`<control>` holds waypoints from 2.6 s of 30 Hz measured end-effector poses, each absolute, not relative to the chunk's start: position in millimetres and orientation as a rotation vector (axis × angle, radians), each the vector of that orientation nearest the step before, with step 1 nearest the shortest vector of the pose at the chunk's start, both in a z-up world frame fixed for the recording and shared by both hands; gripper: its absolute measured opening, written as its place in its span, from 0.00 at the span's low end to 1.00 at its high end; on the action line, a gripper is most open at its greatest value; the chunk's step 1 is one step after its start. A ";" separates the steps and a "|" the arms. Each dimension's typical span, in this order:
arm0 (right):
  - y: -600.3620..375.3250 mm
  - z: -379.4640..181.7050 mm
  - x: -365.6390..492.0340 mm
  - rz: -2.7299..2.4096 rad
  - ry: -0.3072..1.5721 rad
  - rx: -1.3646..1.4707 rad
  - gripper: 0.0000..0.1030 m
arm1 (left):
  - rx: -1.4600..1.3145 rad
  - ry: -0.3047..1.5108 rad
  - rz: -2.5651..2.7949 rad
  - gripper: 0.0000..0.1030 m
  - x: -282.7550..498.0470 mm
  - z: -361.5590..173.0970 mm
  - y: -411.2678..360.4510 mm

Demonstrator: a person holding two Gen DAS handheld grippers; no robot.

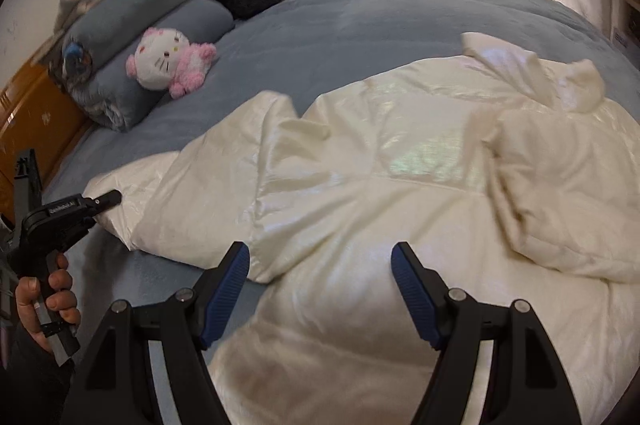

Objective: Fold large clothes

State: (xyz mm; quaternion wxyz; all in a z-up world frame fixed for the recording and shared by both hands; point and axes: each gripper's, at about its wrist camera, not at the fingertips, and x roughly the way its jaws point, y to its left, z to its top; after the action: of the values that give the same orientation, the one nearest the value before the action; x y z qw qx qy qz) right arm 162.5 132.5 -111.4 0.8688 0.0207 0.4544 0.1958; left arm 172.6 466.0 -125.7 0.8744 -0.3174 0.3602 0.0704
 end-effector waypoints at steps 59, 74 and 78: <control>-135.9 -111.5 98.1 0.303 1.003 0.517 0.72 | -0.275 0.991 -0.111 0.52 90.0 -113.2 98.0; -108.4 -143.7 161.4 0.338 1.086 0.539 0.25 | -0.325 0.914 -0.060 0.52 110.8 -102.6 118.4; -77.1 -92.3 151.5 0.428 0.974 0.360 0.13 | -0.350 0.863 -0.041 0.52 116.2 -91.5 124.4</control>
State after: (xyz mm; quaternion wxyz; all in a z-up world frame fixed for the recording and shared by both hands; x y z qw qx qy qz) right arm 151.5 -77.1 -92.3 0.8466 0.1707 0.4616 0.2027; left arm 116.2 124.4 -91.5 0.8934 -0.1686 0.4160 -0.0200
